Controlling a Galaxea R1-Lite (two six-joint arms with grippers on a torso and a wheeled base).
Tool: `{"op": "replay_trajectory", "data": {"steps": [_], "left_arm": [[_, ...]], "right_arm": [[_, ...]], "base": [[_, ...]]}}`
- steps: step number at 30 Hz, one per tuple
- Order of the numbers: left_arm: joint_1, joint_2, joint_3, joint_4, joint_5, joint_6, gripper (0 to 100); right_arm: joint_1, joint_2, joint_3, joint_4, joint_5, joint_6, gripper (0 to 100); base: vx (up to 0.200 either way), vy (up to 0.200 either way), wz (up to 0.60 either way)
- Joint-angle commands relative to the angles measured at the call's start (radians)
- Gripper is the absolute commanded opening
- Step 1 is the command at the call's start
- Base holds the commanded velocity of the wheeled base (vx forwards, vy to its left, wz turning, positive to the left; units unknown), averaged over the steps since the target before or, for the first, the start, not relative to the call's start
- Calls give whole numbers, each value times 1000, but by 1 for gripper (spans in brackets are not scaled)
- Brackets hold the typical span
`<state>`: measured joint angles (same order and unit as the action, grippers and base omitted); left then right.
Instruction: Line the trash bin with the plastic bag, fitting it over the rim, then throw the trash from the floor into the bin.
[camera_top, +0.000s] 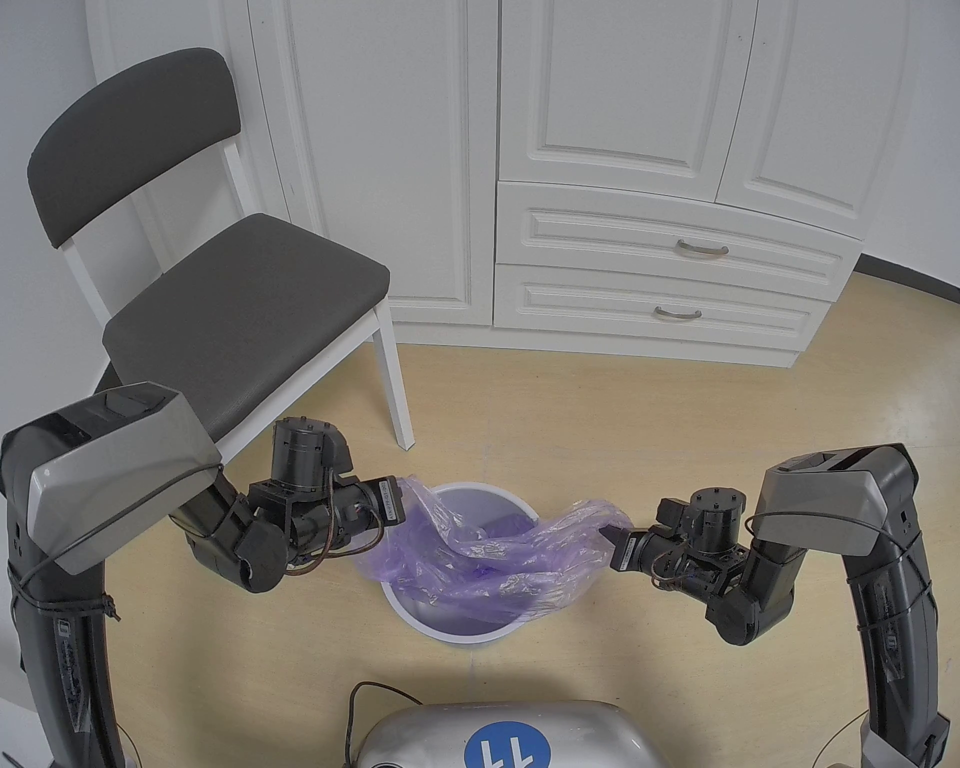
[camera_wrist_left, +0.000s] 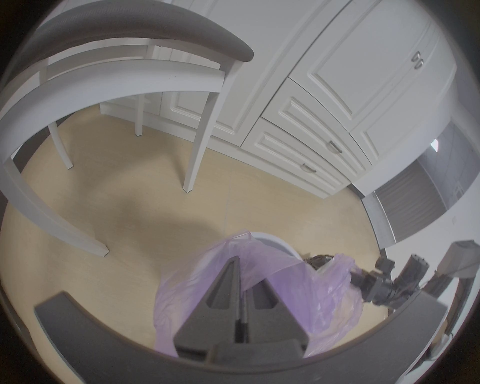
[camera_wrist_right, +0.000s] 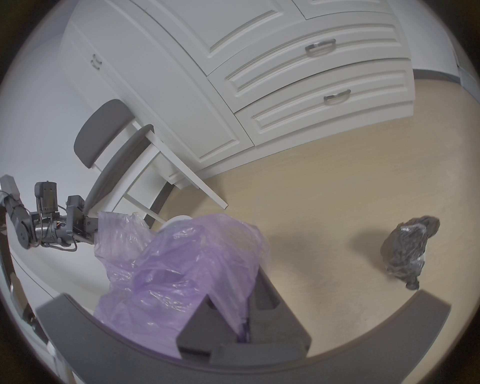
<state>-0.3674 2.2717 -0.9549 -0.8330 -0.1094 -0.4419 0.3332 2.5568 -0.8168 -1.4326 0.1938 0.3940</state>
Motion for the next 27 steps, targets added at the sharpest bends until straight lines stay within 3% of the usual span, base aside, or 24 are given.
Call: {"op": "replay_trajectory", "data": {"steps": [1, 10, 15, 21, 27], "left_arm": [[38, -1, 38, -3, -29, 48, 0], [104, -23, 125, 8, -46, 219, 0], [108, -38, 150, 5, -69, 239, 0], [108, -97, 199, 8, -135, 253, 0], [108, -138, 283, 14, -197, 377, 0]], "right_arm": [[-25, -3, -2, 15, -1, -49, 0], [-68, -102, 30, 248, -4, -205, 0], [-68, -136, 51, 319, -4, -264, 0], [-69, -162, 96, 354, -4, -330, 0], [-69, -225, 136, 478, -4, -432, 0]], "base": [[0, 0, 0], [0, 0, 0], [0, 0, 0], [0, 0, 0], [0, 0, 0]]}}
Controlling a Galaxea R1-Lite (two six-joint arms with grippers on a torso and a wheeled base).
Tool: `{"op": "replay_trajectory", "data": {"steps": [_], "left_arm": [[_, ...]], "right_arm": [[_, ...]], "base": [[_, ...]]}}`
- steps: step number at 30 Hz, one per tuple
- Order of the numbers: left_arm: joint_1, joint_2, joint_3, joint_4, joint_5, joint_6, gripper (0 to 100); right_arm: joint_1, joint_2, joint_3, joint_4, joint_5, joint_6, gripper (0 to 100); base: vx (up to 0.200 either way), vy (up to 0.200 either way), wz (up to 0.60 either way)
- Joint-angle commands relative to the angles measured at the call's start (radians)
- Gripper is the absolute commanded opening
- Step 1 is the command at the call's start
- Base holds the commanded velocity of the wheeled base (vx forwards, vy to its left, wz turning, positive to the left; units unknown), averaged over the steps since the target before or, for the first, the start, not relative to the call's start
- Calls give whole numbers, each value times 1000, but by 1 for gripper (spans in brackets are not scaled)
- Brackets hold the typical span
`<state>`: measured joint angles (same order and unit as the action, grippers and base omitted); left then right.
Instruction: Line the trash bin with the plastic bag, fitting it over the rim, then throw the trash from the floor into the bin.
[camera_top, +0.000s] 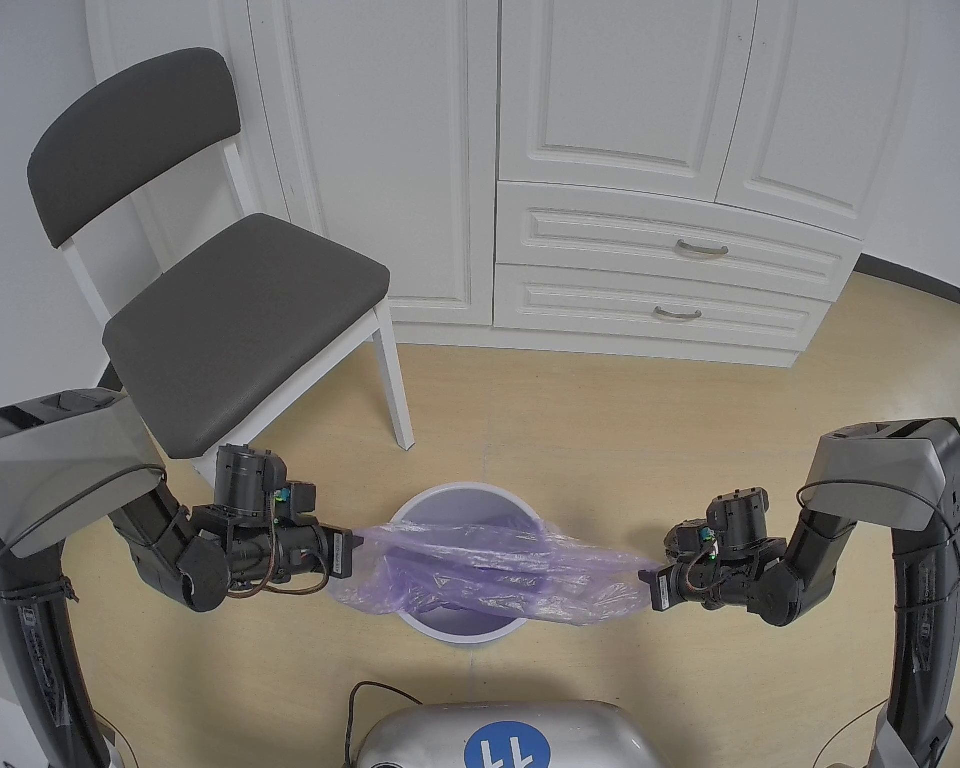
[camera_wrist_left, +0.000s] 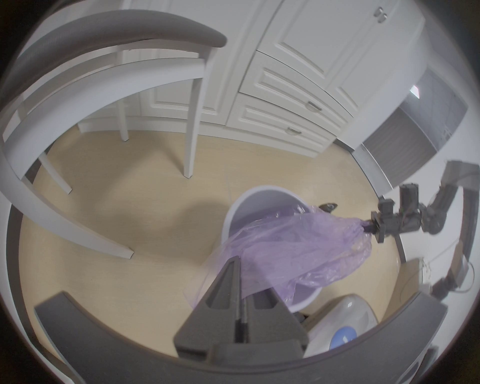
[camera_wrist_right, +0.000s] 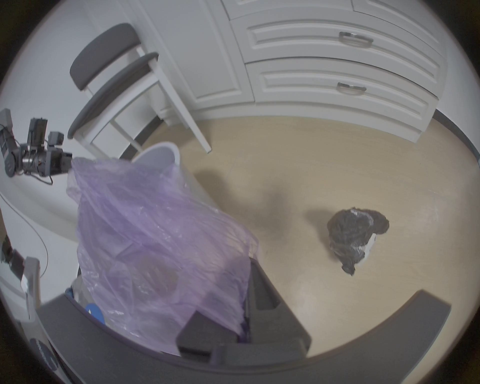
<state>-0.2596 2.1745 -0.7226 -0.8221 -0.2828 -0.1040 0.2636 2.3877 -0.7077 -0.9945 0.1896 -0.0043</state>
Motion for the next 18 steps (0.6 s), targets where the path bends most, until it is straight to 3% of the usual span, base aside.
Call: {"op": "replay_trajectory", "data": {"steps": [1, 9, 18], "left_arm": [[0, -41, 51, 3, -24, 40, 0], [28, -61, 60, 156, -35, 162, 0], [52, -59, 61, 215, -73, 234, 0]], "right_arm": [[0, -56, 27, 40, 1, -34, 0], [-35, -111, 33, 183, 4, -137, 0], [-55, -113, 34, 235, 4, -218, 0]], "base": [[0, 0, 0], [0, 0, 0], [0, 0, 0]]}}
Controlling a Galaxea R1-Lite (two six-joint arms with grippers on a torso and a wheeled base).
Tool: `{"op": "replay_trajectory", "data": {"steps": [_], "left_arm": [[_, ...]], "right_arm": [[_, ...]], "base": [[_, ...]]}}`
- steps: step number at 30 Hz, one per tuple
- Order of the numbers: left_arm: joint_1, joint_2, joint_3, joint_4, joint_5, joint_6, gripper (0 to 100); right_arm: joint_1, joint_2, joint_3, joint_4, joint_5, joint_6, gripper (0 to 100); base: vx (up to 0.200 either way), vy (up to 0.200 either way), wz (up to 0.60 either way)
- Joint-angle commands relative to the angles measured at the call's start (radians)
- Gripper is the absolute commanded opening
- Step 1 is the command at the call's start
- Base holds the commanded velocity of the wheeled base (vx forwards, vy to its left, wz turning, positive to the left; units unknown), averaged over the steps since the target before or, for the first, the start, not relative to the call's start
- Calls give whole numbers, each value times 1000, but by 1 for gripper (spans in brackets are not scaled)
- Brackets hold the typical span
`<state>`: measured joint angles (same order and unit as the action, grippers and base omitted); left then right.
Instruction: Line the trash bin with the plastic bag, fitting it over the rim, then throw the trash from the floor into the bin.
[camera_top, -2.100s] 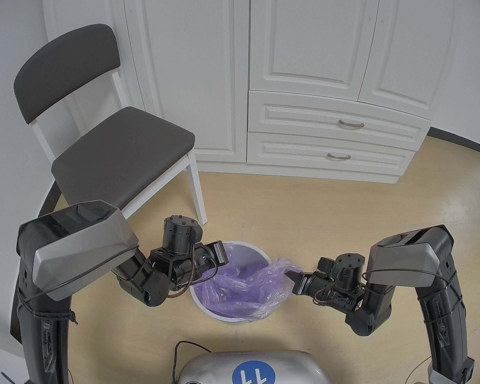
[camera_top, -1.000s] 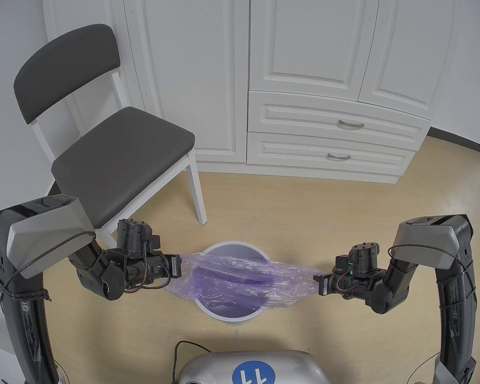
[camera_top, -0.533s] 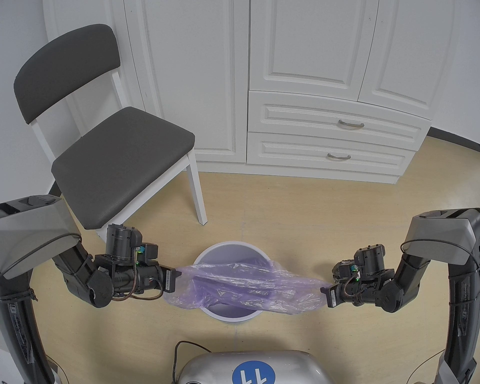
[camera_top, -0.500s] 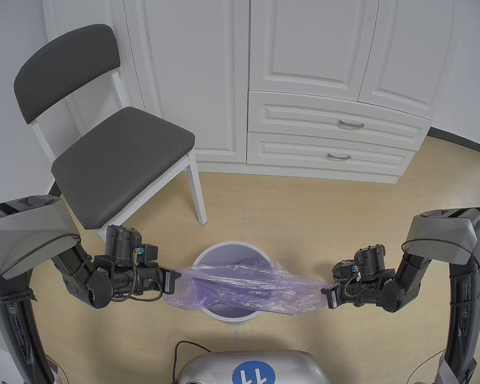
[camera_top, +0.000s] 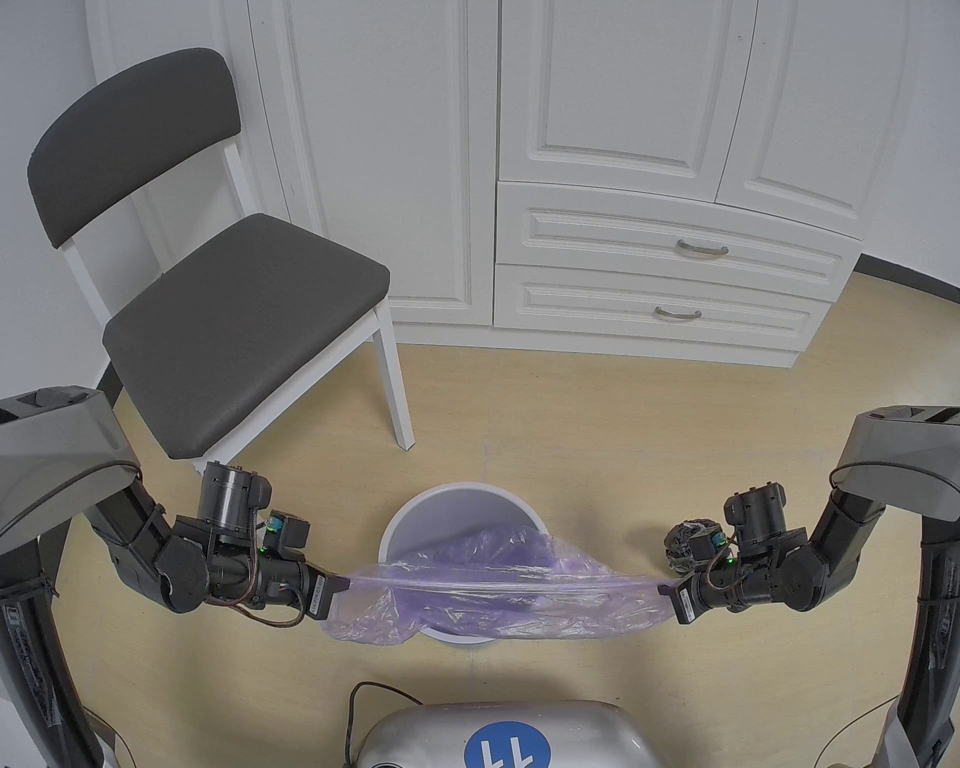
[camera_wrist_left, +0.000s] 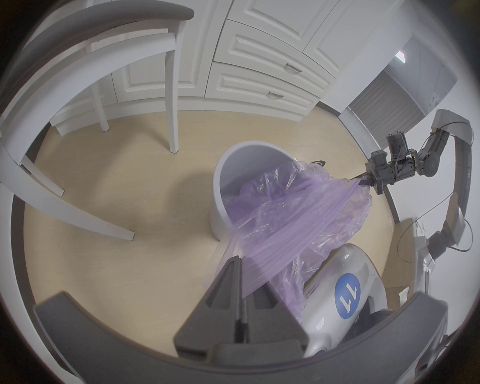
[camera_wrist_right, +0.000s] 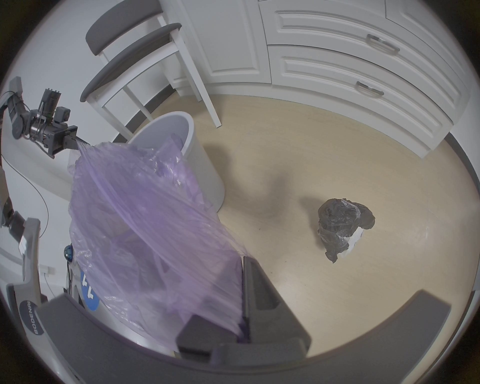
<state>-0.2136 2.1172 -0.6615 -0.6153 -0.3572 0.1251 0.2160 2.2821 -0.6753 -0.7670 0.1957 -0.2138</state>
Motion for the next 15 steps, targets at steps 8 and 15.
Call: {"op": "replay_trajectory", "data": {"steps": [8, 15], "left_arm": [[26, 0, -1, 80, 1, 88, 0], [33, -16, 2, 109, 1, 116, 0]], "right_arm": [[-32, -33, 2, 94, -2, -96, 0], [-44, -59, 7, 115, -4, -122, 0]], "base": [[0, 0, 0], [0, 0, 0]]}}
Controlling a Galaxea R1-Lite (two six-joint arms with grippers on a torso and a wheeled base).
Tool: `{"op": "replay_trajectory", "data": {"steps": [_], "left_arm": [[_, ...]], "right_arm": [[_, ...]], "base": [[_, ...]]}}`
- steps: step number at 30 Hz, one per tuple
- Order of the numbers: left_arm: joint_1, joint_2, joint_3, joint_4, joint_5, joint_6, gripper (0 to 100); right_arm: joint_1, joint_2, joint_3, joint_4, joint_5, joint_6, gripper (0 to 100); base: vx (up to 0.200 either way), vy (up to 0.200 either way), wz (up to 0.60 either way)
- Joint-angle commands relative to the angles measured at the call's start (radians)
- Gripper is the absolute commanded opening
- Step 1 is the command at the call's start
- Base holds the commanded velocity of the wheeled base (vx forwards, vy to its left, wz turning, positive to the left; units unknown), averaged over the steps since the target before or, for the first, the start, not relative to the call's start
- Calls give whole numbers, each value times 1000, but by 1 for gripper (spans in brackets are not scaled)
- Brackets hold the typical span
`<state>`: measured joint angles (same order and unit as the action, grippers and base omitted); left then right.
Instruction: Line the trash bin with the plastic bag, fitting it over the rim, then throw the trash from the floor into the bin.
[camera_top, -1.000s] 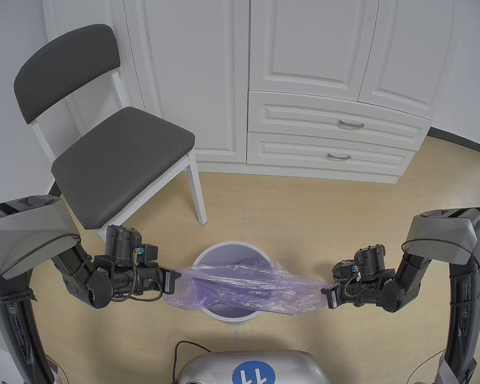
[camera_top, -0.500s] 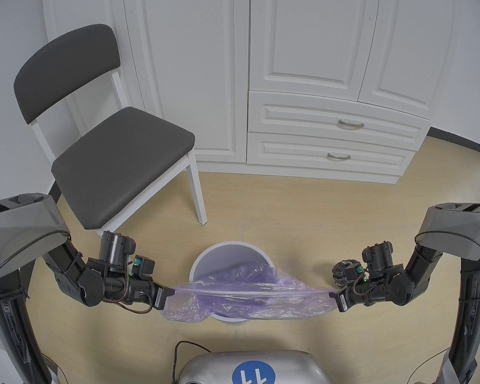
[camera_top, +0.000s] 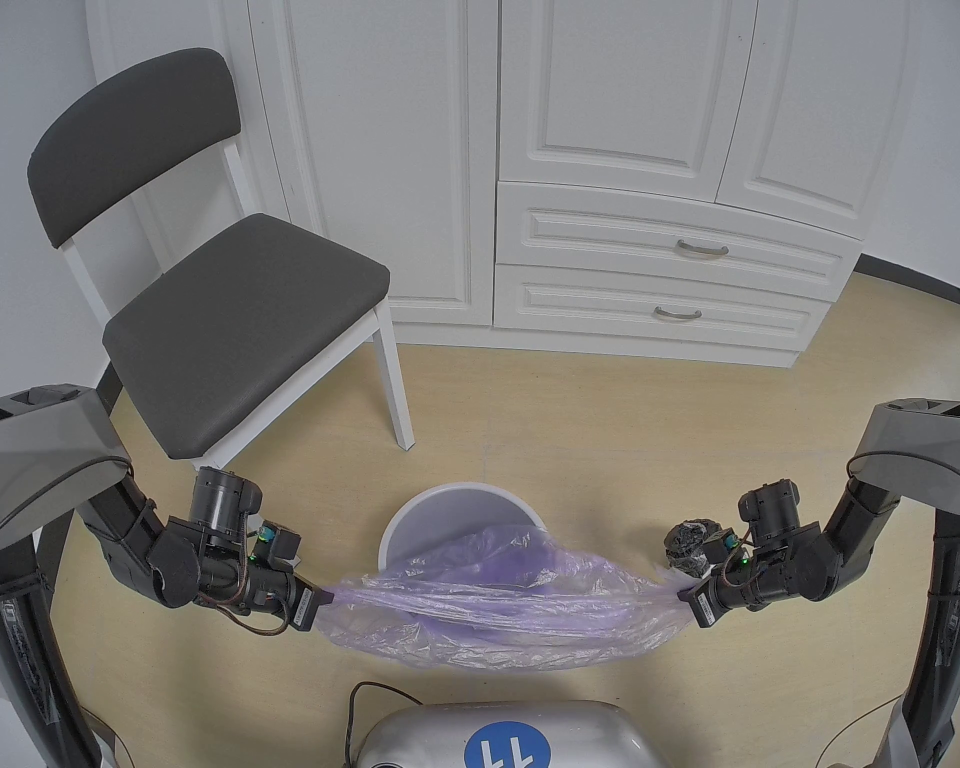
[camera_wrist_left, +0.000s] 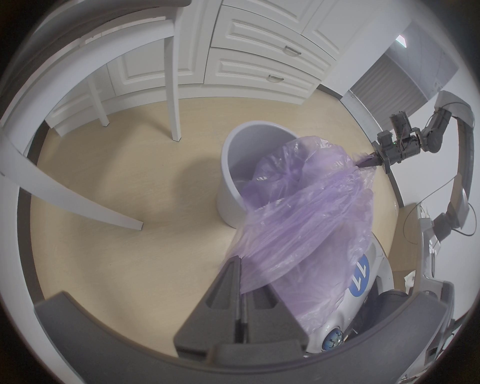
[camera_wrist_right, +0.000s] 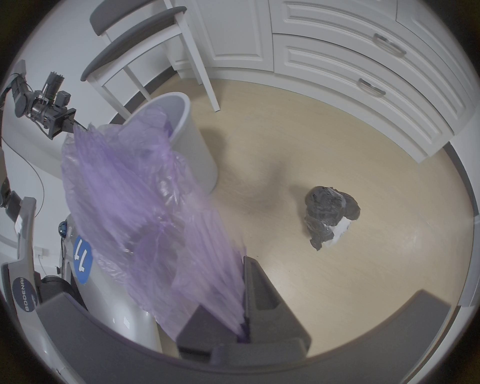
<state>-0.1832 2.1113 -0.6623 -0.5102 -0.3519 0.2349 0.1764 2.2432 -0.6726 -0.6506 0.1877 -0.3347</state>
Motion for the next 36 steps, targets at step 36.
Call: {"op": "replay_trajectory", "data": {"steps": [36], "left_arm": [[-90, 125, -83, -125, 105, -181, 0]], "right_arm": [[107, 72, -10, -155, -76, 111, 0]], "base": [[0, 0, 0]]}}
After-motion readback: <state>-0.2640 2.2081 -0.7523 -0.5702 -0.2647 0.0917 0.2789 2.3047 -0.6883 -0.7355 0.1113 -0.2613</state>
